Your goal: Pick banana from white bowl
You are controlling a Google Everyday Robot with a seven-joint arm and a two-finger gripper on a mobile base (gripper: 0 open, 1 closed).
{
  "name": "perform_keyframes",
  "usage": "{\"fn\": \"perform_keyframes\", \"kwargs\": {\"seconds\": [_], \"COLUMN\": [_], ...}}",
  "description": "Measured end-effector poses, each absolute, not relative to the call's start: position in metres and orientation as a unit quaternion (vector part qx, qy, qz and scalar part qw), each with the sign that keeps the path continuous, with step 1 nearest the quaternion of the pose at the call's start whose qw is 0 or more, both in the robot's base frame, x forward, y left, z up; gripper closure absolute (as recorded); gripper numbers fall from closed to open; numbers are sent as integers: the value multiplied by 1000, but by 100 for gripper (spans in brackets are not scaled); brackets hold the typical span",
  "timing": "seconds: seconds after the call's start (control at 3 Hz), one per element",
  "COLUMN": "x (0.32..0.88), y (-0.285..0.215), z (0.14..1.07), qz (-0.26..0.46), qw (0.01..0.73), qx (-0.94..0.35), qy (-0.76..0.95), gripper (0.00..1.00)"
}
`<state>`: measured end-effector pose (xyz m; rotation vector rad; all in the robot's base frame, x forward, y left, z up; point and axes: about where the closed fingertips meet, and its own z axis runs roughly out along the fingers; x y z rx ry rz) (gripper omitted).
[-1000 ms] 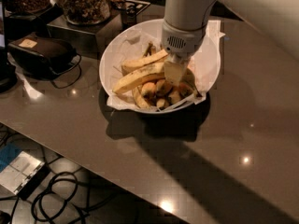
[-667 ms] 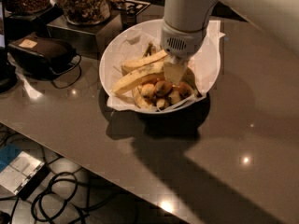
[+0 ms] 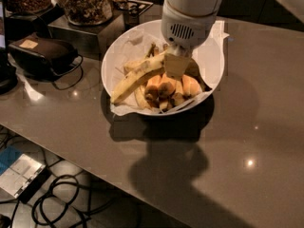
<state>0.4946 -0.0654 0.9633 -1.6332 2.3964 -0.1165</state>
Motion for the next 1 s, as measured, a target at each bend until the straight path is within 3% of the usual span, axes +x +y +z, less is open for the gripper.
{"fn": "perform_keyframes", "kwargs": {"seconds": [1.0], "x": [456], "y": [-24], "z": [978], "qz": [-29], "qw": [126], "qx": [-590], "qy": [797], "gripper": [100]}}
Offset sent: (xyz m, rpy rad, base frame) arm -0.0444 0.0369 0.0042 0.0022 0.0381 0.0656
